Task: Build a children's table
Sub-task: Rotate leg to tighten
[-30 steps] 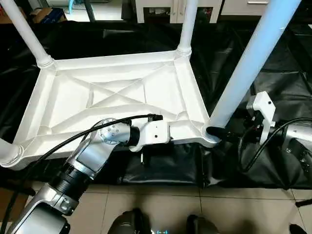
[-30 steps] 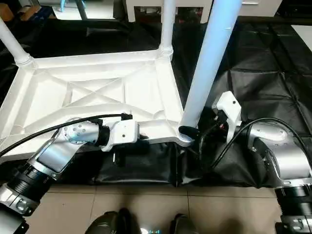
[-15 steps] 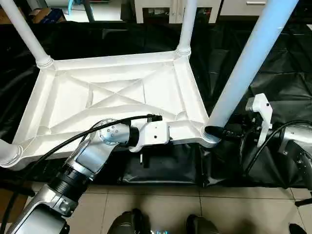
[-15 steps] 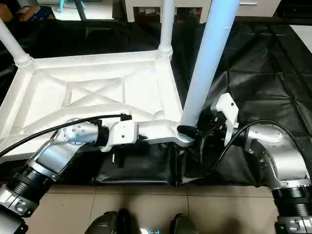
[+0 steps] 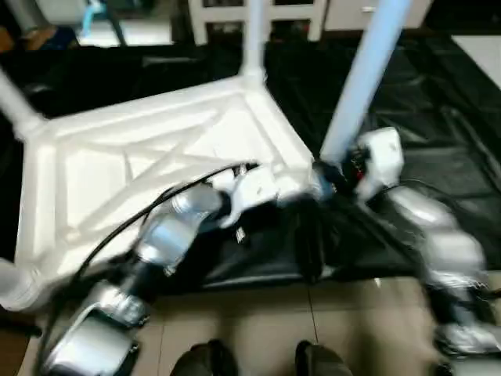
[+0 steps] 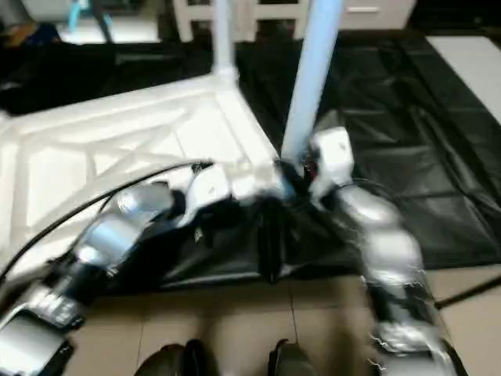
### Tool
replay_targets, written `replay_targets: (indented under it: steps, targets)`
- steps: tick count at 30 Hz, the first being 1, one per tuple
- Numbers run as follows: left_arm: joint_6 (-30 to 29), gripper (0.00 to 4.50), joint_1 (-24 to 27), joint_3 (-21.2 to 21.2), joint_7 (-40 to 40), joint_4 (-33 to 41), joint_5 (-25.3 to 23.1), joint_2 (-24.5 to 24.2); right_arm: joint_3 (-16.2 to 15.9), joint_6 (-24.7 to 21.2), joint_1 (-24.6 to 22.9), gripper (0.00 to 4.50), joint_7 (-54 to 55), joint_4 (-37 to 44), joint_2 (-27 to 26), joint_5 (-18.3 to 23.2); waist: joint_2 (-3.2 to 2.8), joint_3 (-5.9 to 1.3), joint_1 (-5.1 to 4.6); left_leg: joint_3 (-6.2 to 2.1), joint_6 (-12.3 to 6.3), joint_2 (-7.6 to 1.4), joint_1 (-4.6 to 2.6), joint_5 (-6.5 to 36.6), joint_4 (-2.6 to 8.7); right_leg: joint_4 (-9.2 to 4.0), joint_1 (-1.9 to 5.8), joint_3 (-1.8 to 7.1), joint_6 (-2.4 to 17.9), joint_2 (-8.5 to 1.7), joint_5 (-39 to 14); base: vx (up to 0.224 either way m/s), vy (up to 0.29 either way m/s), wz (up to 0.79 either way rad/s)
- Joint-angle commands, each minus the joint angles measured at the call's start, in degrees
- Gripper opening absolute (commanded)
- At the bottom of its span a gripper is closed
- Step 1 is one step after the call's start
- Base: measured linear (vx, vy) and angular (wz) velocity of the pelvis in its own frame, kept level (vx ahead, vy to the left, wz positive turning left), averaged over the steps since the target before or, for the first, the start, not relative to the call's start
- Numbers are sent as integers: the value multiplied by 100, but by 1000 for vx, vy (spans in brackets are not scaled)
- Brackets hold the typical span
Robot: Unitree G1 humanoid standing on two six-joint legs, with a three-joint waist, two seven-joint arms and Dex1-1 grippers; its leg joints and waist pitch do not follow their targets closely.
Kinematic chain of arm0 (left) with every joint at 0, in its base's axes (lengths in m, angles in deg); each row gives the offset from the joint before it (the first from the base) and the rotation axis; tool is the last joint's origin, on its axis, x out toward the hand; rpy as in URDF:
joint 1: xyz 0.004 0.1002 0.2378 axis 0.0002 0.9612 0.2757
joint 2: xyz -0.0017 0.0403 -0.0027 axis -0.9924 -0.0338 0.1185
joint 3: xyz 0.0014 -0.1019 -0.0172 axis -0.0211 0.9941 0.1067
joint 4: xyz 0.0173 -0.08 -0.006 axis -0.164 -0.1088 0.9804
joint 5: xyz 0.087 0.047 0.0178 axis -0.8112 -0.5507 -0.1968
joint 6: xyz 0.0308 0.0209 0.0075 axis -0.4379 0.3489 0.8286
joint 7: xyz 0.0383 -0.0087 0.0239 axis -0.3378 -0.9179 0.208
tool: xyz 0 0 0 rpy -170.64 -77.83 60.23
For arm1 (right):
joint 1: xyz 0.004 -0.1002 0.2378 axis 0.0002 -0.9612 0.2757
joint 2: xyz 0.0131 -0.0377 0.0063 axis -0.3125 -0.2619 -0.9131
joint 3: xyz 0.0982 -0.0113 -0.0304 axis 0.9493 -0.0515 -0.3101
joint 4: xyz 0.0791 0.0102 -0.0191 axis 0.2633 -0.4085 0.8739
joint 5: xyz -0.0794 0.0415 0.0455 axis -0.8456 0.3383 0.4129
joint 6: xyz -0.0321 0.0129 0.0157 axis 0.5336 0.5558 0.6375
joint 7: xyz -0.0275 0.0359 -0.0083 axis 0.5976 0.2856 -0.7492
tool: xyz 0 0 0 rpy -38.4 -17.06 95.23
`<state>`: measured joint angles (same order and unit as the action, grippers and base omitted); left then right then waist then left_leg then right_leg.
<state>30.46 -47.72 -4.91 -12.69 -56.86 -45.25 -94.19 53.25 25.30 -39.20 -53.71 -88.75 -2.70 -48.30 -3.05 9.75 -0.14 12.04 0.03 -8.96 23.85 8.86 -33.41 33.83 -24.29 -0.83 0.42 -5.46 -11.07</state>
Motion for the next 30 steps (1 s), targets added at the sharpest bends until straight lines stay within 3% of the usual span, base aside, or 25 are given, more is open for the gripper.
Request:
replay_targets:
  steps: [1,3,6,8,9,11,15,20,24,27,30]
  targets:
    - [431,0,-13,-392,350,420,299,362,625,81,181,199,767,-712,-2,-120,39,-441,9,-269,302,-334,-233,2027,534,-417,170,126,1041,-275,-1485,0,0,0]
    - [478,0,-19,-400,336,354,266,356,514,45,242,199,423,-655,-40,-97,62,-459,4,-244,47,-328,-180,1681,512,-390,225,124,1153,-274,-895,0,0,0]
    - [578,0,31,-434,344,302,149,215,339,83,197,199,-198,-363,66,3,62,-472,29,-202,-308,-336,-207,1436,469,-420,208,122,1267,-273,-809,0,0,0]
    - [597,0,103,-443,365,306,90,76,210,71,71,199,-634,-64,240,66,84,-485,71,-187,-449,-341,-203,1178,444,-398,228,129,1336,-283,-573,0,0,0]
    - [613,0,122,-442,369,286,56,34,159,126,33,255,-733,6,308,87,84,-504,81,-182,-562,-341,-186,919,425,-361,249,126,1392,-280,-280,0,0,0]
    - [702,0,186,-445,422,253,5,-95,65,171,-99,269,-1021,239,511,172,88,-514,107,-173,-754,-342,-183,616,397,-322,261,123,1482,-275,126,0,0,0]
    - [938,0,337,-399,614,209,-18,-465,3,-221,-614,310,-2085,1191,1207,593,100,-520,237,-159,-1038,-369,-208,334,372,-267,259,122,1546,-256,522,0,0,0]
    - [1518,0,467,-352,1022,237,105,-979,54,-479,-1183,350,-3191,2015,2105,860,96,-469,270,-164,-931,-393,-214,757,417,-333,263,130,1449,-282,-94,0,0,0]
    - [1709,0,572,-270,1287,351,287,-1161,218,-590,-1531,383,-3638,2364,2639,1064,112,-424,240,-165,-691,-398,-233,1188,462,-416,213,141,1361,-293,-849,0,0,0]
    - [1767,0,710,-277,1537,618,421,-1241,355,-677,-1785,405,-3881,2574,2953,1144,145,-435,225,-165,-695,-408,-228,1093,458,-411,213,149,1334,-296,-847,0,0,0]
    - [1787,0,786,-323,1628,744,490,-1263,395,-691,-1869,435,-4006,2628,3040,1201,134,-447,219,-151,-765,-401,-238,974,438,-399,191,146,1378,-292,-723,0,0,0]
